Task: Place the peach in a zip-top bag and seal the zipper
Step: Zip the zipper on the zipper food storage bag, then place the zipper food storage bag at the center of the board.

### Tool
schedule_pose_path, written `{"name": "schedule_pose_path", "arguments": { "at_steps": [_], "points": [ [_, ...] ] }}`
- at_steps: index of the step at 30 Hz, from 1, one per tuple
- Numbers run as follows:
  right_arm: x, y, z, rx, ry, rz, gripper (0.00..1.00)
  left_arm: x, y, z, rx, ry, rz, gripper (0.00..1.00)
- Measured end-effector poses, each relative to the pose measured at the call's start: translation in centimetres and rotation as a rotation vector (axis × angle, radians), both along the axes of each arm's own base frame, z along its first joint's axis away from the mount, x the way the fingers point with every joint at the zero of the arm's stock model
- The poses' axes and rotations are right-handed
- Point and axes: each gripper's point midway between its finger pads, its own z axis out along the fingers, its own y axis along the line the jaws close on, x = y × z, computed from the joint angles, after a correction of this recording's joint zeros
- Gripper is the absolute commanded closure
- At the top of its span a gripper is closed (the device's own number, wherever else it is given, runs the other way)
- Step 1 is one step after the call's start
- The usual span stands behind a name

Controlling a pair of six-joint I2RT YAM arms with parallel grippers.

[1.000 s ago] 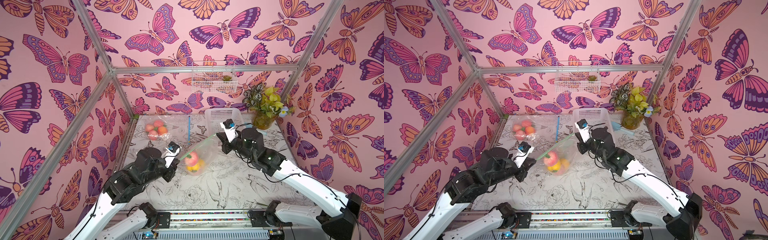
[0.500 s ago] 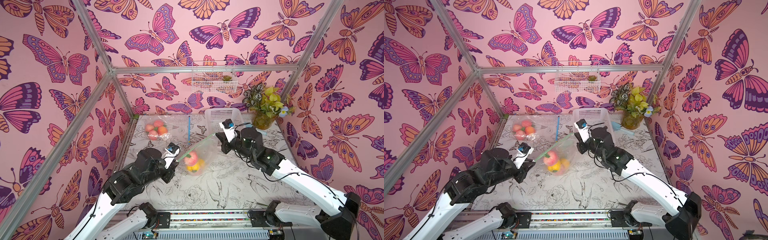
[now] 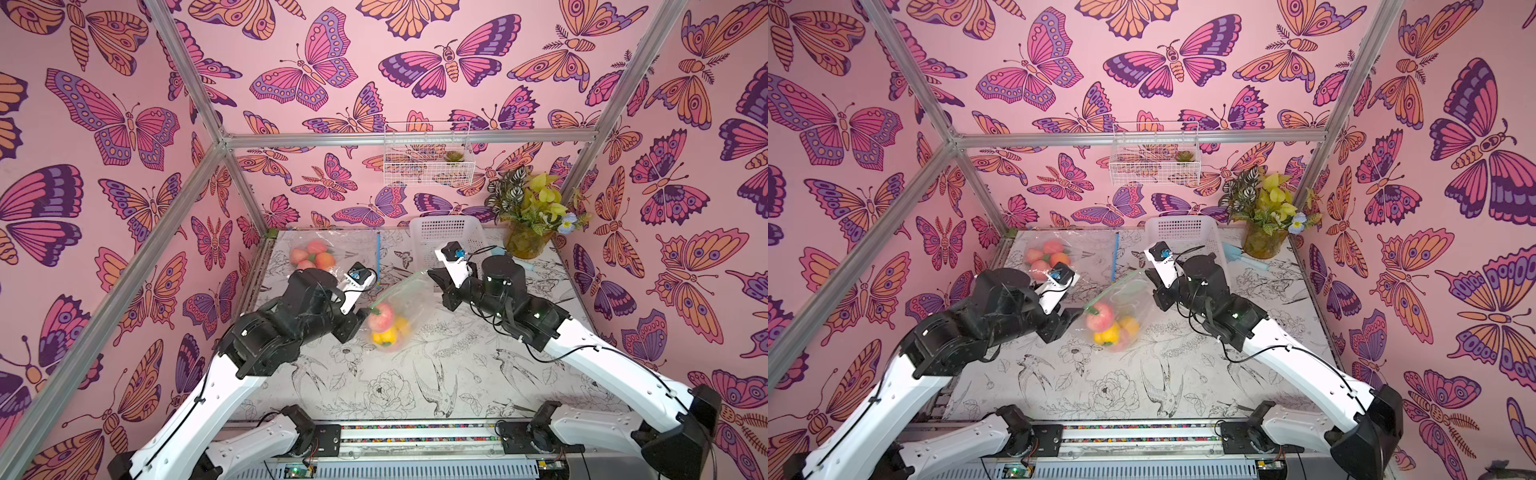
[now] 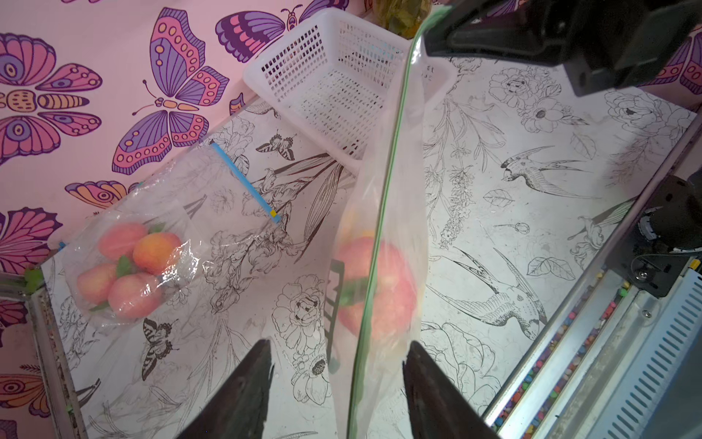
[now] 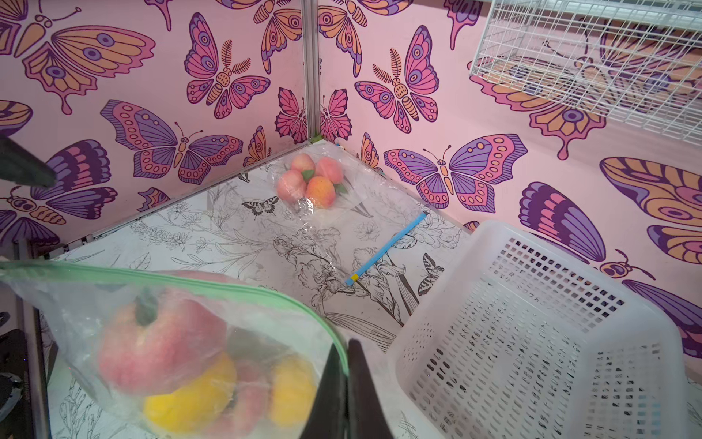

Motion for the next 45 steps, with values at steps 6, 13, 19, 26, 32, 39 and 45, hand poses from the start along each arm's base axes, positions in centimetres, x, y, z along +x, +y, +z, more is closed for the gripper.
{"name": "schedule_pose_path", "arguments": {
  "at_steps": [6,13,19,26,32,39,45],
  "points": [
    [-0.1,0.1,0.0,0.000,-0.001,0.011,1.00,2.0,-2.4,0.4,-0.005,-0.002,-0.040,0.38],
    [-0.2,0.2,0.0,0.001,0.001,0.018,1.00,3.5,-4.7,-1.2,-0.004,0.051,-0.087,0.39],
    [-0.3,0.2,-0.1,0.001,0.002,0.019,1.00,3.9,-5.8,-2.1,-0.017,0.088,-0.120,0.46],
    [-0.3,0.2,-0.2,0.000,0.003,0.020,1.00,3.7,-6.3,-2.2,-0.030,0.102,-0.146,0.69],
    [-0.3,0.2,-0.4,-0.003,0.006,0.019,1.00,3.7,-6.5,-2.0,-0.046,0.106,-0.151,1.00],
    [-0.4,0.1,-0.8,-0.011,0.001,0.022,0.54,3.4,-6.0,-2.1,-0.049,0.098,-0.139,1.00],
    [-0.7,-0.3,-1.3,-0.022,-0.006,0.024,0.31,3.2,-3.4,-1.7,-0.047,0.062,-0.047,1.00]
  ]
}}
